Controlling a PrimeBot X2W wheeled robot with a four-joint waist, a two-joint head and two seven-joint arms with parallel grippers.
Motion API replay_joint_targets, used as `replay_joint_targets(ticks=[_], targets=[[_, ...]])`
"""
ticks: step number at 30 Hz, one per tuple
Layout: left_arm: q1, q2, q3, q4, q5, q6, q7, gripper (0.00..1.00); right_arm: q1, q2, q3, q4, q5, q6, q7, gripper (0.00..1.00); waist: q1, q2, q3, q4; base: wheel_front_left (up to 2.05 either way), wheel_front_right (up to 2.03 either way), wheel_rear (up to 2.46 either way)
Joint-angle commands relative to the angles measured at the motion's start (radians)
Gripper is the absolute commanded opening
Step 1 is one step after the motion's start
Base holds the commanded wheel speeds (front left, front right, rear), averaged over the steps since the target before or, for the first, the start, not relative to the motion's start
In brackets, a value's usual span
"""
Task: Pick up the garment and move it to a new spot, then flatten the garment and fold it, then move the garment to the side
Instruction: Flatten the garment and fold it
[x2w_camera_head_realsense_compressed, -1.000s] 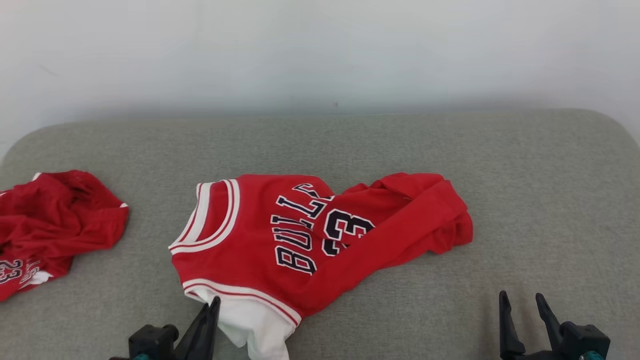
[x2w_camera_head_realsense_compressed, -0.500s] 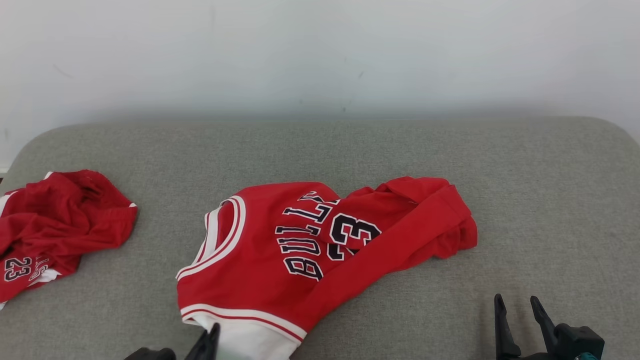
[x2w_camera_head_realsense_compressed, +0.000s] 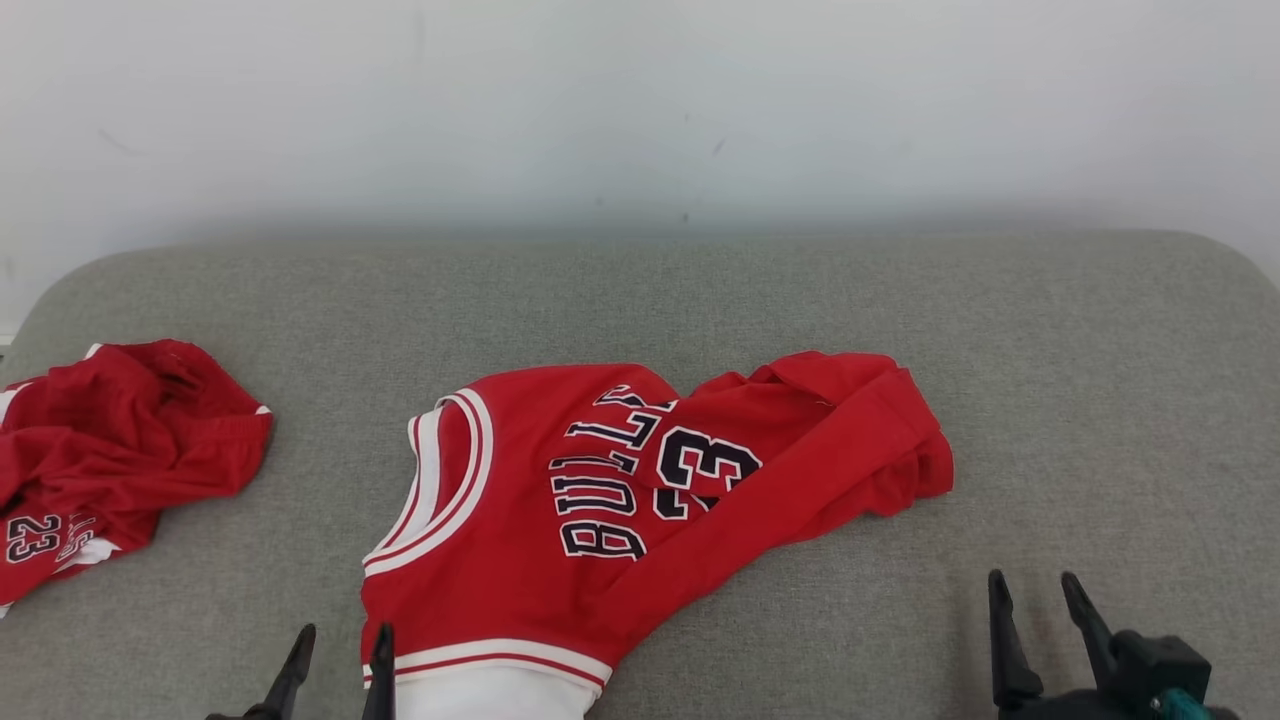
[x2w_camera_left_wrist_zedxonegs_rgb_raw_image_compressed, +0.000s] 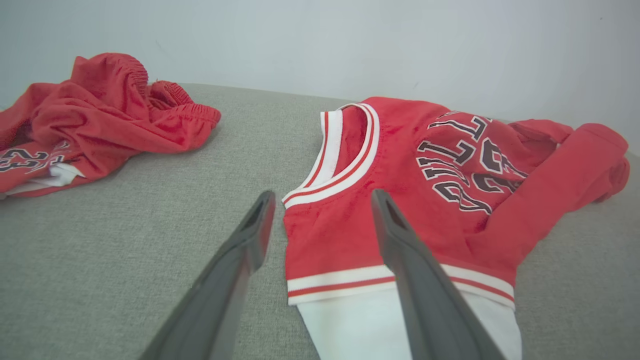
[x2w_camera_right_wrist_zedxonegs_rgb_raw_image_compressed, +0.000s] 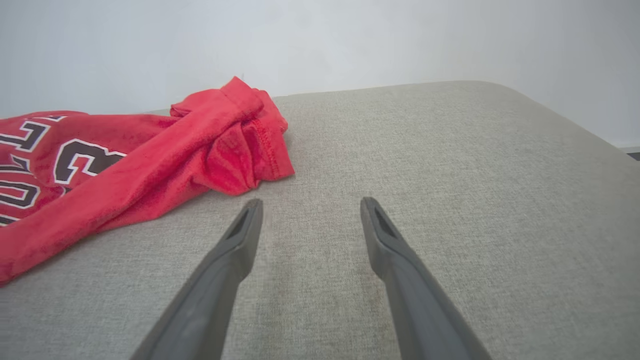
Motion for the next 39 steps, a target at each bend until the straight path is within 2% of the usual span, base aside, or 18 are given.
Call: replay_joint_targets(ticks=[1,7,11,21,29,30,31,32,35,39], targets=[[-0.013,-0.007,0.007,0.008,0.018,0.005,-0.022,1.0,-0.02,-0.011,0.007,-0.006,-0.005,0.002,0.0,1.0,0.0,0.0,-0.002,0.003,0.0,0.0,0.0],[-0.018,-0.057,0.05,0.027,0.048,0.001,-0.059,1.0,-0.1,-0.048,0.06,0.009,-0.011,0.002,0.0,1.0,0.0,0.0,-0.005,0.011,0.0,0.0,0.0],[-0.015,-0.104,0.104,0.013,0.09,-0.027,-0.061,1.0,-0.183,-0.08,0.103,0.059,-0.009,0.002,0.0,1.0,0.0,0.0,0.001,0.02,0.0,0.0,0.0],[-0.035,-0.194,0.194,0.061,0.165,-0.114,-0.061,1.0,-0.44,-0.168,0.267,0.342,0.056,0.001,0.041,1.0,0.0,0.0,0.033,0.064,0.0,0.0,0.0],[-0.04,-0.223,0.235,0.083,0.202,-0.15,-0.061,1.0,-0.54,-0.204,0.367,0.494,0.126,0.002,0.067,1.0,0.0,0.0,0.045,0.092,0.0,0.0,0.0],[-0.042,-0.226,0.239,0.086,0.206,-0.154,-0.061,1.0,-0.548,-0.206,0.38,0.51,0.139,0.001,0.069,0.87,0.0,0.0,0.046,0.094,0.0,0.0,0.0],[-0.043,-0.228,0.243,0.088,0.209,-0.157,-0.061,1.0,-0.555,-0.207,0.395,0.523,0.153,0.001,0.072,0.36,0.0,0.0,0.046,0.095,0.0,0.0,0.0],[-0.044,-0.23,0.247,0.09,0.213,-0.16,-0.061,1.0,-0.563,-0.209,0.408,0.533,0.165,0.002,0.069,0.0,0.0,0.0,0.046,0.096,0.0,0.0,0.0],[-0.04,-0.237,0.263,0.1,0.219,-0.17,-0.061,1.0,-0.574,-0.22,0.455,0.553,0.201,0.001,0.04,0.0,0.0,0.0,0.034,0.088,0.0,0.0,0.0],[-0.013,-0.24,0.266,0.117,0.22,-0.176,-0.061,1.0,-0.54,-0.231,0.496,0.522,0.241,0.002,0.014,0.0,0.0,0.0,0.003,0.065,0.0,0.0,0.0]])
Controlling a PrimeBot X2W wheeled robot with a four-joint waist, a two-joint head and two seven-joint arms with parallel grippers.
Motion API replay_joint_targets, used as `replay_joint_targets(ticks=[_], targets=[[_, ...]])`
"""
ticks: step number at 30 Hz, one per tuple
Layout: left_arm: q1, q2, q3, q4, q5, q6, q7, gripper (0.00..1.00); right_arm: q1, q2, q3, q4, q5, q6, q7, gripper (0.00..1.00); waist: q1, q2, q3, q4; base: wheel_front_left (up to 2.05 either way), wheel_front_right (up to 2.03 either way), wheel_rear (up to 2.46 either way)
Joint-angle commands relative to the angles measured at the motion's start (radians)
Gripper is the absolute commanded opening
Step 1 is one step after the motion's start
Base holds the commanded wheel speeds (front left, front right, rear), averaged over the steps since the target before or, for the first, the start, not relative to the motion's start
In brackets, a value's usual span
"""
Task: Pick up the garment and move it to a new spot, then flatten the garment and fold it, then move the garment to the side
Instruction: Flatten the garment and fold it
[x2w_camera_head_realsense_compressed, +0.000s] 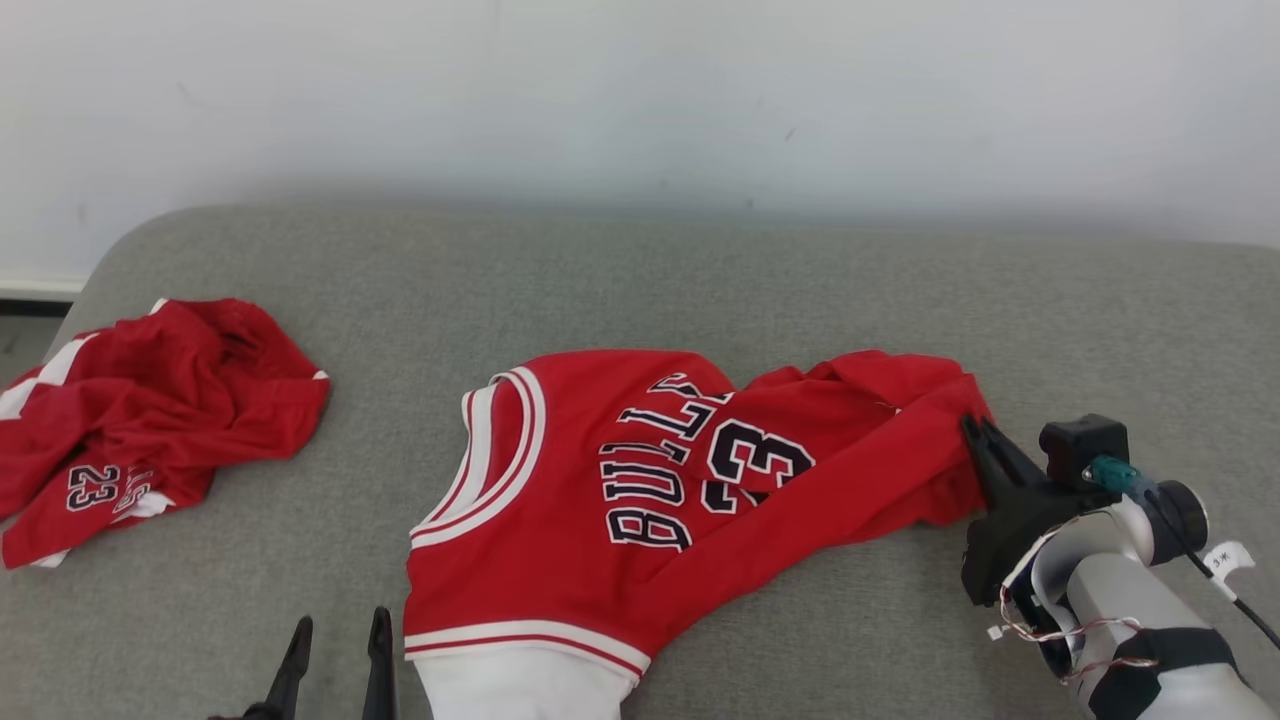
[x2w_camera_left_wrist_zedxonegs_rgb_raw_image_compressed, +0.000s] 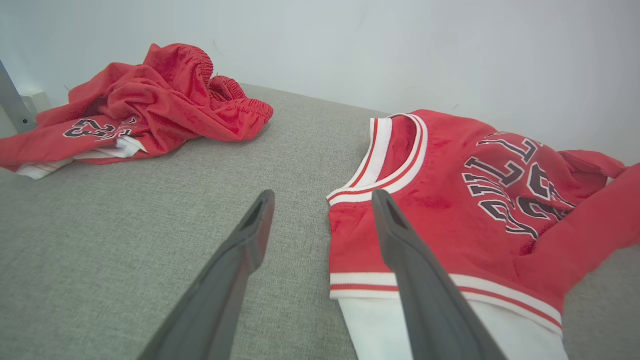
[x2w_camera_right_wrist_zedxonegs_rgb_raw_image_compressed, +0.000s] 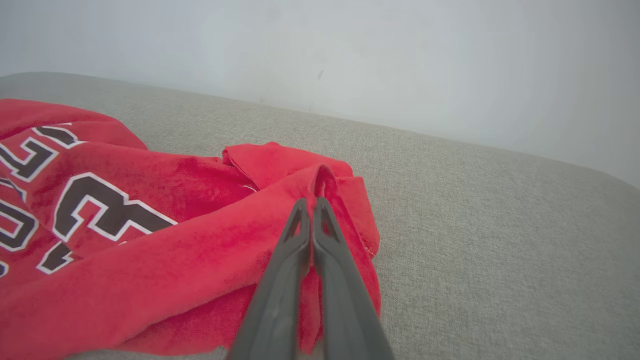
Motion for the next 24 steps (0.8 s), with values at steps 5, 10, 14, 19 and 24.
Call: replay_joint_targets(ticks=[5,10,14,19,24], targets=[[0.041,-0.003,0.011,0.02,-0.007,-0.006,-0.003,1.0,0.1,0.004,0.016,-0.13,0.132,0.002,-0.011,0.0,-0.0001,0.0,-0.049,-0.06,0.0,0.0,0.0],[0.06,-0.003,0.017,0.027,-0.019,-0.007,-0.003,1.0,0.222,-0.049,0.017,-0.296,0.169,0.002,0.024,0.0,-0.0001,0.0,-0.06,-0.108,0.0,0.0,0.0],[0.061,-0.004,0.018,0.032,-0.026,-0.004,-0.003,1.0,0.347,-0.06,-0.043,-0.461,0.202,0.002,0.101,0.0,-0.0001,0.0,-0.06,-0.135,0.0,0.0,0.0],[0.06,-0.004,0.02,0.038,-0.033,-0.002,-0.003,1.0,0.516,-0.038,-0.136,-0.686,0.195,0.002,0.235,0.0,-0.0001,0.0,-0.054,-0.159,0.0,0.0,0.0],[0.047,-0.004,0.014,0.045,-0.034,-0.003,-0.003,1.0,0.646,0.002,-0.187,-0.839,0.183,0.002,0.374,0.0,-0.0001,0.0,-0.046,-0.162,0.0,0.0,0.0]])
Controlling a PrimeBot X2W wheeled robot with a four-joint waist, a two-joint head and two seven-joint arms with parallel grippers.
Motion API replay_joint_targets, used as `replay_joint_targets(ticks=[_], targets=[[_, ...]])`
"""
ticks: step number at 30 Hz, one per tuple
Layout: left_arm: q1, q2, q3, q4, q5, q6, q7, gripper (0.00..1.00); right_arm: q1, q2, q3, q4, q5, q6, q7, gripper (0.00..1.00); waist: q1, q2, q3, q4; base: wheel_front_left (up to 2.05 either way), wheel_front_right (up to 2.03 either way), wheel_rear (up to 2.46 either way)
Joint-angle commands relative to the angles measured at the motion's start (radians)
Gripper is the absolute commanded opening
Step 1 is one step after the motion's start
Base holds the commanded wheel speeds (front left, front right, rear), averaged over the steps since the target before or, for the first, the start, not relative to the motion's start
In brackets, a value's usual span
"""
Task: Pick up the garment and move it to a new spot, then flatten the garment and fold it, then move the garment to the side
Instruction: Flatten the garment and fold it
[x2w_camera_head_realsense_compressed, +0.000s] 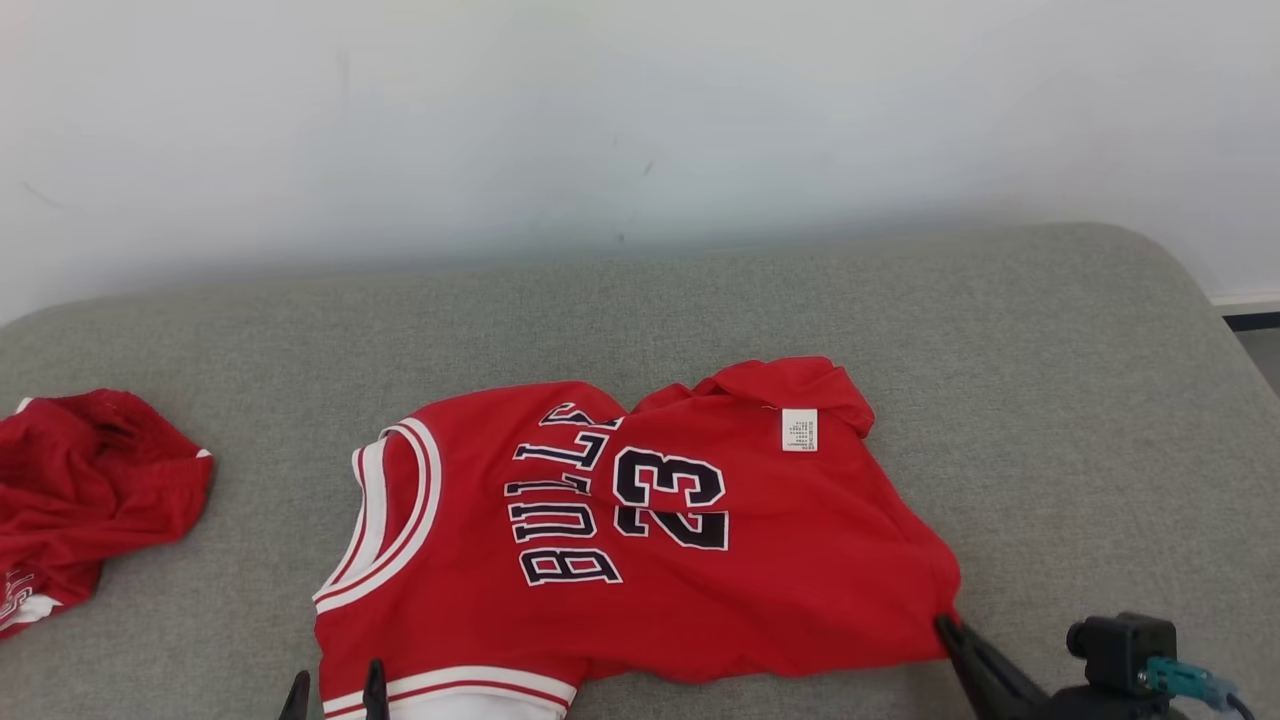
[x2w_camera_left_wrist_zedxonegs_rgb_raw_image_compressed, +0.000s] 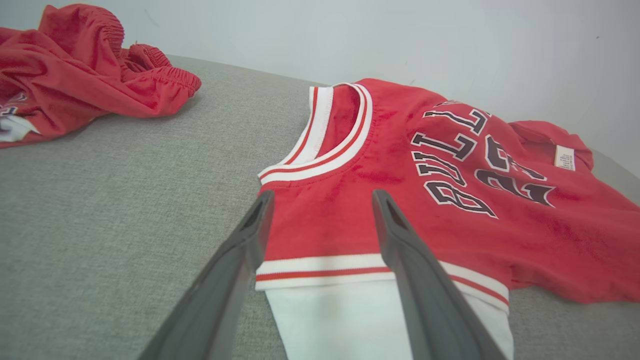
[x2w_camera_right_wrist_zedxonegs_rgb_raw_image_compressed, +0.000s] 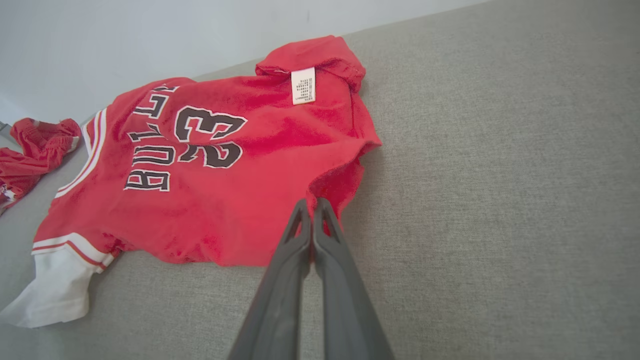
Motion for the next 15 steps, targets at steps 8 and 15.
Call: replay_joint_targets(ticks=[8,15], targets=[[-0.02,-0.001,-0.008,0.018,0.0,-0.002,-0.003,1.0,0.114,0.061,-0.085,-0.134,-0.065,0.002,0.159,0.0,0.0,0.0,0.015,0.02,0.0,0.0,0.0],[-0.035,-0.001,-0.017,0.028,-0.003,-0.004,-0.003,1.0,0.035,0.059,-0.091,-0.076,-0.113,0.002,0.156,0.0,0.0,0.0,0.019,0.057,0.0,0.0,0.0]])
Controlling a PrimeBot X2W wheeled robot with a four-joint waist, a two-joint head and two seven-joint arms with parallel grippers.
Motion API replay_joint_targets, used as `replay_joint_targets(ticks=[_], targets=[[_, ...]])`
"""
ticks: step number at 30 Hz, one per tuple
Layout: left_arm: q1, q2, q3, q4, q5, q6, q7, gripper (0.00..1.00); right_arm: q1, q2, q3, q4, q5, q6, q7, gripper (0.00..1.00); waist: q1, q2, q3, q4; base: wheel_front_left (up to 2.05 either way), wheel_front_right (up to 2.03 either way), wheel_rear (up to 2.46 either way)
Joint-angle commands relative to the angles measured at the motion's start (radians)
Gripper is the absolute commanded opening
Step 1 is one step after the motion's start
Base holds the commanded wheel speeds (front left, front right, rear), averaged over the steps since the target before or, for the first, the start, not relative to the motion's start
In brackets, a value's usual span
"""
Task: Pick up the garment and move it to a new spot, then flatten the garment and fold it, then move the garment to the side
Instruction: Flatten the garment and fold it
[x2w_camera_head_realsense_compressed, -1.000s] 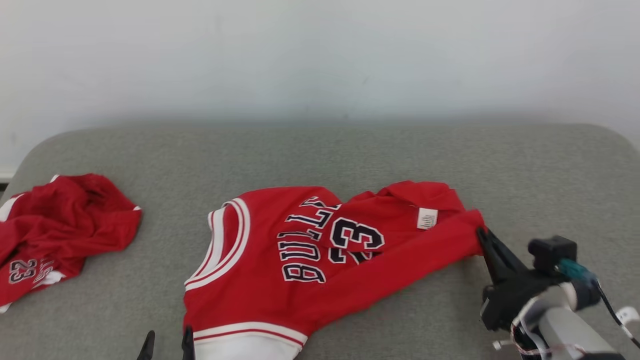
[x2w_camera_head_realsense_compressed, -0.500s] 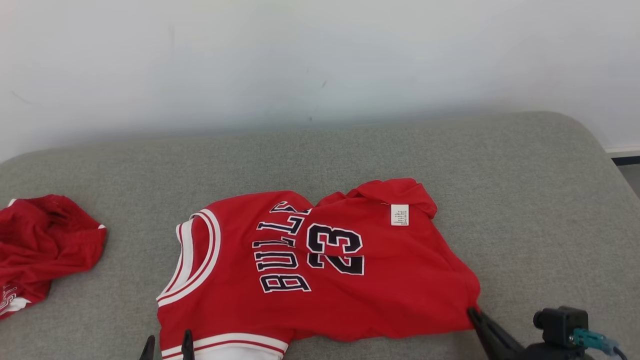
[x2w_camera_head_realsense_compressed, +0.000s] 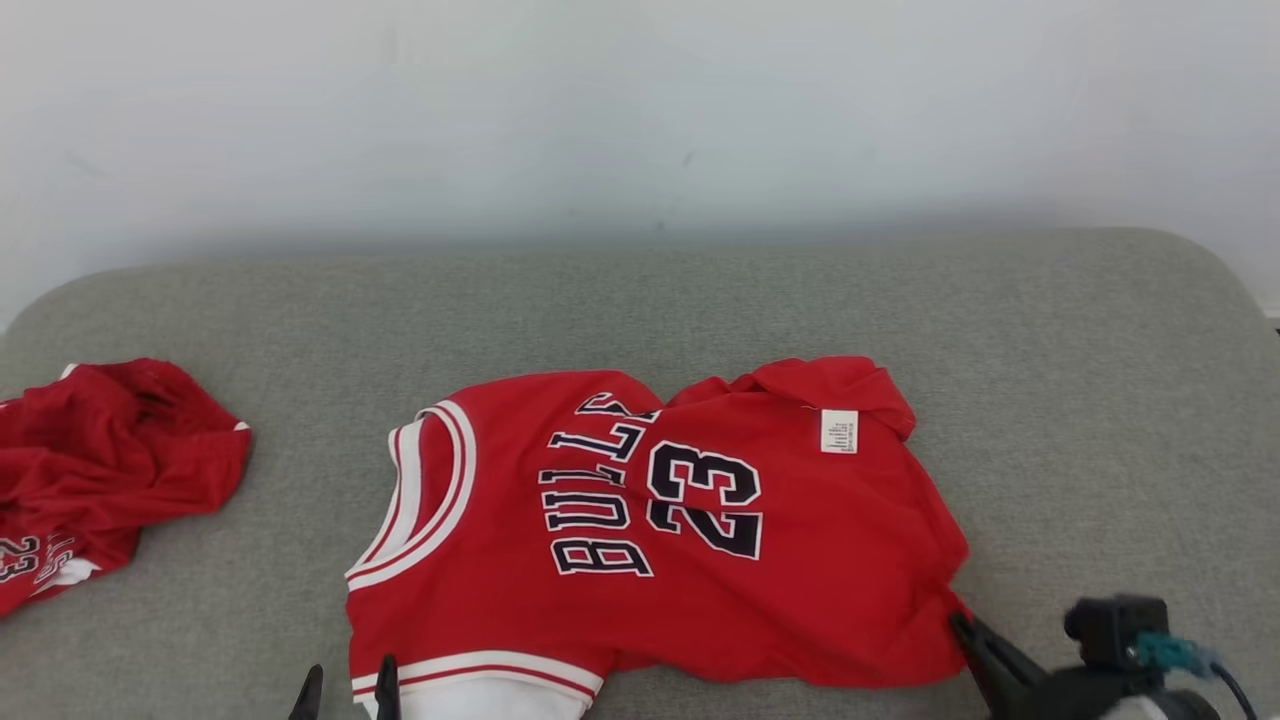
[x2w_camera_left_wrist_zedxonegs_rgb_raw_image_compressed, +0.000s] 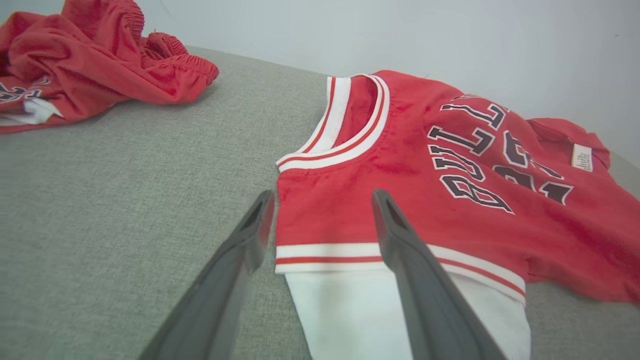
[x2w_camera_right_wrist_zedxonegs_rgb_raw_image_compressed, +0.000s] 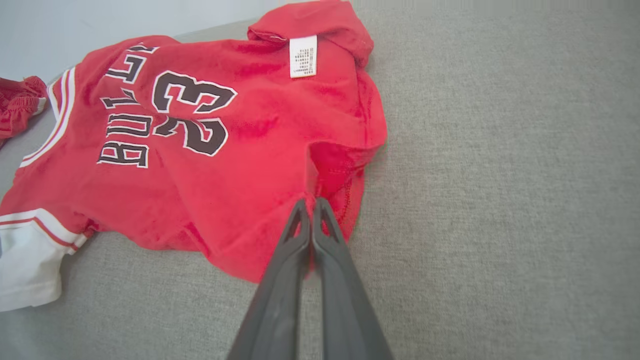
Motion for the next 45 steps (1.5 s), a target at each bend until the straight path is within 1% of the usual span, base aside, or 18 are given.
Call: replay_joint_targets(ticks=[1,4,6,8,11,14,19,20,21,26,30,33,39,42,45], targets=[[-0.012,-0.001,0.001,0.003,-0.002,0.001,-0.003,1.0,-0.037,-0.005,0.009,0.022,-0.012,0.002,-0.008,0.0,0.0,0.0,0.003,0.014,0.0,0.0,0.0],[-0.017,-0.001,0.0,0.005,-0.001,0.0,-0.003,1.0,-0.112,-0.008,0.016,0.104,0.002,0.002,-0.029,0.0,0.0,0.0,0.008,0.028,0.0,0.0,0.0],[-0.02,-0.001,-0.004,0.008,0.001,-0.001,-0.003,1.0,-0.169,-0.024,0.024,0.173,-0.007,0.002,-0.044,0.0,0.0,0.0,0.013,0.04,0.0,0.0,0.0],[-0.022,-0.001,-0.004,0.009,0.002,-0.001,-0.003,1.0,-0.232,-0.02,0.02,0.25,0.007,0.002,-0.07,0.0,0.0,0.0,0.017,0.051,0.0,0.0,0.0],[-0.03,-0.001,-0.005,0.011,0.005,-0.002,-0.003,1.0,-0.323,-0.029,0.022,0.37,0.006,0.002,-0.119,0.0,0.0,0.0,0.022,0.065,0.0,0.0,0.0],[-0.037,-0.001,-0.007,0.016,0.005,-0.005,-0.003,1.0,-0.405,-0.021,0.023,0.494,0.005,0.002,-0.178,0.0,0.0,0.0,0.026,0.075,0.0,0.0,0.0],[-0.038,-0.001,-0.01,0.024,0.004,-0.007,-0.003,1.0,-0.501,-0.016,0.06,0.673,-0.017,0.002,-0.265,0.0,0.0,0.0,0.027,0.089,0.0,0.0,0.0],[-0.038,-0.001,-0.01,0.026,0.003,-0.008,-0.003,1.0,-0.513,-0.02,0.068,0.693,-0.025,0.002,-0.296,0.44,0.0,0.0,0.026,0.09,0.0,0.0,0.0],[-0.037,-0.001,-0.009,0.026,0.003,-0.008,-0.003,1.0,-0.523,-0.02,0.072,0.716,-0.024,0.001,-0.321,1.0,0.0,0.0,0.024,0.09,0.0,0.0,0.0],[-0.014,-0.001,-0.001,0.029,0.001,-0.009,-0.003,1.0,-0.539,-0.039,0.107,0.774,-0.034,0.002,-0.454,1.0,0.0,0.0,0.009,0.076,0.0,0.0,0.0],[-0.008,-0.001,0.002,0.027,-0.001,-0.008,-0.003,1.0,-0.508,-0.055,0.126,0.76,-0.013,0.001,-0.525,1.0,0.0,0.0,0.001,0.06,0.0,0.0,0.0],[-0.004,-0.001,0.001,0.026,0.001,-0.008,-0.003,1.0,-0.481,-0.067,0.12,0.735,-0.002,0.002,-0.544,1.0,0.0,0.0,-0.001,0.055,0.0,0.0,0.0],[0.012,-0.001,-0.002,0.022,0.006,-0.008,-0.003,1.0,-0.354,-0.082,0.096,0.617,-0.003,0.002,-0.559,1.0,0.0,0.0,-0.005,0.048,0.0,0.0,0.0],[0.022,-0.001,-0.005,0.024,0.002,-0.009,-0.003,1.0,-0.288,-0.078,0.077,0.559,-0.017,0.002,-0.559,1.0,0.0,0.0,-0.008,0.045,0.0,0.0,0.0],[0.039,-0.001,-0.018,0.035,-0.001,-0.009,-0.003,1.0,-0.238,-0.057,0.061,0.514,-0.033,0.002,-0.559,1.0,0.0,0.0,-0.008,0.042,0.0,0.0,0.0]])
